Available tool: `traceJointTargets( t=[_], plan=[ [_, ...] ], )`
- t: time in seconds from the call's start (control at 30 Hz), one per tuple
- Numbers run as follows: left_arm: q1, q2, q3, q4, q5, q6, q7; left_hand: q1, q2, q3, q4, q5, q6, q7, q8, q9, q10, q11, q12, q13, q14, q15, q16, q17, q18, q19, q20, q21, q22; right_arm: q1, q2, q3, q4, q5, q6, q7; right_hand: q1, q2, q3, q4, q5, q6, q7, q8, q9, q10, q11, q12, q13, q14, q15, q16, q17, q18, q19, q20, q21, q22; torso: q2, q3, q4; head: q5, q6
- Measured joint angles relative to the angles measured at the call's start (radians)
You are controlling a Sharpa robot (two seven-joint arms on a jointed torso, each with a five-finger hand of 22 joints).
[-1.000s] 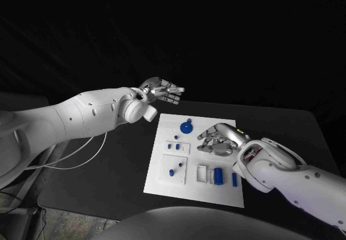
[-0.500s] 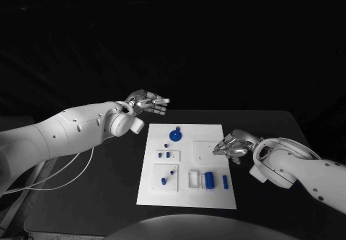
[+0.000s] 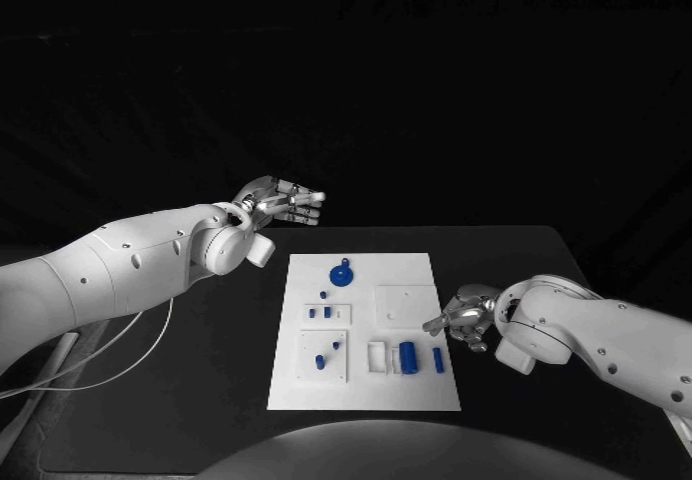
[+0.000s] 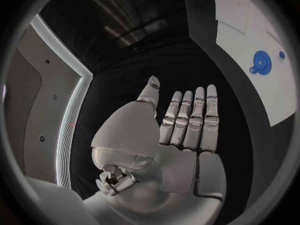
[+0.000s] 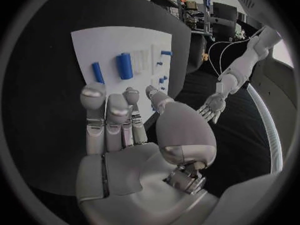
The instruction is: Assemble the parts on the task board
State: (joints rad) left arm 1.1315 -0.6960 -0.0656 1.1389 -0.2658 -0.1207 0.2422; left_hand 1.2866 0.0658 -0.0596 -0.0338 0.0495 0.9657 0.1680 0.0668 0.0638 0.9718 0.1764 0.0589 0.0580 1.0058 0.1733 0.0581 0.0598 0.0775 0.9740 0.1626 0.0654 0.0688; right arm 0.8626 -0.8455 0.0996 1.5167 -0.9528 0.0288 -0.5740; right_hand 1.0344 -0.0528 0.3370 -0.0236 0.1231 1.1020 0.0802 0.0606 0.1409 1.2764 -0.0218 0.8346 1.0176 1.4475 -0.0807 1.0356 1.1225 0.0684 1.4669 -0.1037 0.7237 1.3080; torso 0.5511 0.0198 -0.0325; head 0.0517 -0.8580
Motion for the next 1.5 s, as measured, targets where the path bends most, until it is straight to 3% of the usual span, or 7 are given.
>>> traceJointTargets(
  t=[0.2,0.37,0.5,0.67,0.83,1.07,1.5],
  plan=[
    [-0.033,0.048,0.000,-0.005,0.005,-0.001,0.009,-0.009,0.009,0.000,0.000,0.000,-0.044,0.004,0.000,-0.001,0.000,0.000,0.000,0.000,0.000,0.000,0.000,0.000,0.000,0.000,0.000,0.000,0.000,-0.021,0.028,-0.014,-0.049,0.027,0.050,-0.029,-0.013,0.005,-0.002,-0.008,0.009,-0.004,0.004,0.000,0.000,0.004,0.004,-0.026,0.023,0.000,0.000,-0.019,0.012,0.000,0.000,0.000,0.000,0.000,-0.024,-0.0099,0.0196,-0.038,-0.013],
    [-0.041,0.062,0.001,-0.036,0.012,0.002,0.016,-0.020,0.014,0.000,-0.008,0.000,-0.044,0.005,0.000,-0.001,0.000,0.000,0.000,0.000,0.000,0.000,0.000,0.000,0.000,0.000,0.000,0.000,0.000,-0.028,0.074,-0.018,-0.094,0.040,0.071,-0.040,-0.019,0.000,-0.010,-0.015,0.009,-0.011,0.003,0.000,0.000,0.003,0.004,-0.030,0.026,0.000,0.000,-0.019,0.015,0.000,0.000,0.000,0.000,0.000,-0.040,-0.0150,0.0283,-0.036,-0.015],
    [-0.042,0.049,0.001,-0.045,0.020,0.002,0.018,-0.021,0.013,0.000,-0.008,0.000,-0.044,0.005,0.000,-0.001,0.000,0.000,0.000,0.000,0.000,0.000,0.000,0.000,0.000,0.000,0.000,0.000,0.000,-0.029,0.092,-0.021,-0.125,0.047,0.079,-0.045,-0.021,-0.003,-0.032,-0.012,0.009,-0.021,0.007,0.000,0.000,0.003,0.004,-0.035,0.026,0.003,0.004,-0.023,0.019,0.000,0.000,0.000,0.000,0.000,-0.048,-0.0172,0.0295,-0.030,-0.015],
    [-0.043,0.031,0.001,-0.045,0.031,0.002,0.018,-0.021,0.013,0.000,-0.008,0.000,-0.044,0.005,0.000,-0.001,0.000,0.000,0.000,0.000,0.000,0.000,0.000,0.000,0.000,0.000,0.000,0.000,0.000,-0.030,0.112,-0.033,-0.161,0.050,0.080,-0.051,-0.013,-0.017,-0.051,0.005,0.009,-0.022,0.007,0.000,0.001,0.003,0.004,-0.050,0.026,0.003,0.004,-0.030,0.020,0.000,0.000,0.000,-0.008,0.000,-0.052,-0.0186,0.0298,-0.029,-0.015],
    [-0.043,0.015,0.001,-0.032,0.042,0.002,0.020,-0.021,0.013,0.000,-0.008,0.000,-0.044,0.005,0.000,-0.001,0.000,0.000,0.000,0.000,0.000,0.000,0.000,0.000,0.000,0.000,0.000,0.000,0.000,-0.033,0.140,-0.043,-0.183,0.052,0.077,-0.055,-0.006,-0.046,-0.050,0.039,-0.006,-0.037,0.009,0.000,0.005,-0.001,0.008,-0.060,0.020,0.003,0.004,-0.037,0.022,0.000,0.000,0.000,-0.018,0.000,-0.052,-0.0191,0.0293,-0.026,-0.015],
    [-0.043,0.004,0.001,-0.012,0.055,0.002,0.020,-0.025,0.009,0.000,-0.008,0.000,-0.044,0.005,0.000,-0.001,0.000,0.000,0.000,0.000,0.000,0.000,0.000,0.000,0.000,0.000,0.000,0.000,0.000,-0.035,0.174,-0.048,-0.223,0.039,0.069,-0.060,0.005,-0.070,-0.125,0.105,-0.015,-0.049,0.013,0.000,0.018,-0.008,0.015,-0.078,0.002,0.003,0.004,-0.052,0.020,0.000,-0.004,0.004,-0.043,0.000,-0.051,-0.0194,0.0268,-0.026,-0.015],
    [-0.043,-0.007,0.001,0.006,0.069,0.003,0.020,-0.025,0.009,0.000,-0.008,0.000,-0.044,0.005,0.000,-0.001,0.000,0.000,0.000,0.000,0.000,0.000,0.000,0.000,0.000,0.000,0.000,0.000,0.000,-0.063,0.228,-0.059,-0.297,-0.005,0.059,-0.060,0.030,-0.092,-0.208,0.134,-0.020,-0.062,0.012,0.009,0.031,-0.021,0.016,-0.084,-0.008,0.003,0.004,-0.066,0.018,0.000,-0.004,0.004,-0.070,0.000,-0.047,-0.0197,0.0273,-0.026,-0.015]
  ],
)
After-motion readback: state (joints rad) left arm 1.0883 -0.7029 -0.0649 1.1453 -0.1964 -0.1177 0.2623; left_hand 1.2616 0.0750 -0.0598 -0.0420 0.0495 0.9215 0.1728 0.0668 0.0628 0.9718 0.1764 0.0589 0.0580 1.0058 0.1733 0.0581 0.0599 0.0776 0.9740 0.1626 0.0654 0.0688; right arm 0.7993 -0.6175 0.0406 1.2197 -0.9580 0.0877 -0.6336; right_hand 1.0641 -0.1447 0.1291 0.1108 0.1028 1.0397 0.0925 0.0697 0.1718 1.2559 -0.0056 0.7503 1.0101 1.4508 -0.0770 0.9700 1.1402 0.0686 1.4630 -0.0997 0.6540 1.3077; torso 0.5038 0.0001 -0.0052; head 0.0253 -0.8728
